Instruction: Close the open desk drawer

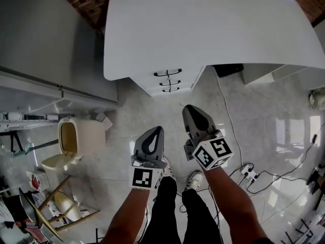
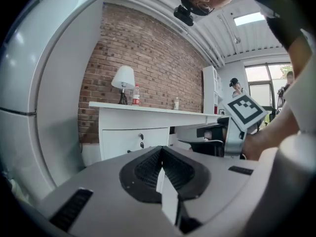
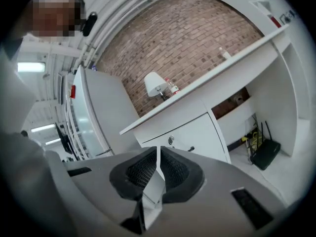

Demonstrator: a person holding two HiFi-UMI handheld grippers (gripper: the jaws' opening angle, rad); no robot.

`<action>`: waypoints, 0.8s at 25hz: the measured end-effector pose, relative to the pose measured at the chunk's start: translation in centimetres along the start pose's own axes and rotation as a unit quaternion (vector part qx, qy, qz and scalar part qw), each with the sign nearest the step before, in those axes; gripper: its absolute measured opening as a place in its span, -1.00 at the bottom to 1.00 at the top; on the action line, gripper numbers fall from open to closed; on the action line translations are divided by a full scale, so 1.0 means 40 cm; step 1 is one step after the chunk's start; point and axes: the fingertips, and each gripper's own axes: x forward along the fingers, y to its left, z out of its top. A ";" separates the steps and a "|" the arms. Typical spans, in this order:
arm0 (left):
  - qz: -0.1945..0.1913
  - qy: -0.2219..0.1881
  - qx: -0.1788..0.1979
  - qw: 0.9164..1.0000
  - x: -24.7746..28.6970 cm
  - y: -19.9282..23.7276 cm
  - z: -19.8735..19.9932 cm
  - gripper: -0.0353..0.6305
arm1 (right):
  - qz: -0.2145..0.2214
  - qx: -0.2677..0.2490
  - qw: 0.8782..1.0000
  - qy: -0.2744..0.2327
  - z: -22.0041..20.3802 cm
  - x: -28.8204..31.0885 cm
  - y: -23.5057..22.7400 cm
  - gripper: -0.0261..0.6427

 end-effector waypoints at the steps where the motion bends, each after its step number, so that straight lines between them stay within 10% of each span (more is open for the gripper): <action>1: 0.000 -0.003 0.002 1.000 -0.005 -0.009 0.014 -0.87 | 0.000 -0.031 1.000 0.001 0.014 -0.022 0.017 -0.80; 8: 0.015 -0.025 0.005 1.000 -0.055 -0.069 0.118 -0.87 | -0.005 -0.197 0.980 -0.014 0.137 -0.178 0.142 -0.81; 20: 0.049 -0.057 -0.006 0.997 -0.214 -0.135 0.379 -0.87 | 0.010 -0.212 0.976 -0.053 0.366 -0.346 0.338 -0.82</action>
